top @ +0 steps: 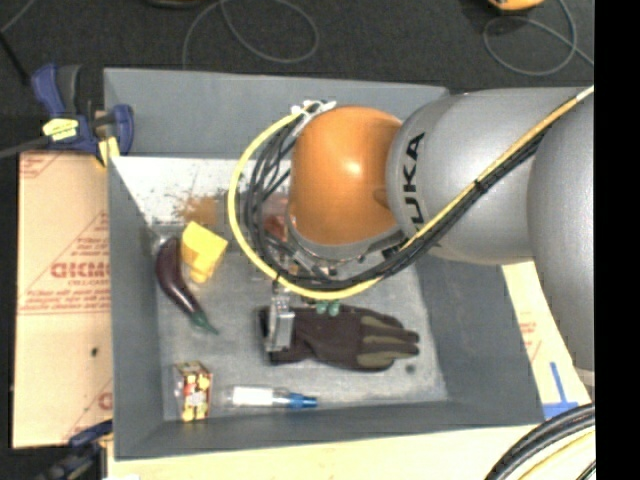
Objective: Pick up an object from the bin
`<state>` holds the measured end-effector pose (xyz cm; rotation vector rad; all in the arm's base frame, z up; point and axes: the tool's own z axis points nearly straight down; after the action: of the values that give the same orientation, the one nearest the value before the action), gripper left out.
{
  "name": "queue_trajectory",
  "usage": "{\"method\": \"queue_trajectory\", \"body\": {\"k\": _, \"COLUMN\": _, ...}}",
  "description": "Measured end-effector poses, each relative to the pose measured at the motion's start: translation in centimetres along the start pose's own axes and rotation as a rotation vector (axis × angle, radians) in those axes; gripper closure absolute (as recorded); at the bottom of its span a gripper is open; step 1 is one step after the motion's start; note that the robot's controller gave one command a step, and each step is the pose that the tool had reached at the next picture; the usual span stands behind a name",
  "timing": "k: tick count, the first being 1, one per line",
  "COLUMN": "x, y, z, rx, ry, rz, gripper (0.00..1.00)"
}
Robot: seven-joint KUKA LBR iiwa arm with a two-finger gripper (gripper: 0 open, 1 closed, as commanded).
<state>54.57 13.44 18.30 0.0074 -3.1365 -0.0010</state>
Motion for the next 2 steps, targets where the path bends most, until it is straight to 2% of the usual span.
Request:
{"method": "queue_trajectory", "body": {"k": 1, "x": -0.1, "y": -0.1, "z": -0.5, "rx": -0.001, "ry": -0.008, "rz": 0.003, "gripper": 0.0}}
{"method": "queue_trajectory", "body": {"k": 2, "x": -0.4, "y": -4.4, "z": 3.5, "rx": -0.001, "ry": -0.01, "rz": -0.064, "gripper": 0.0}}
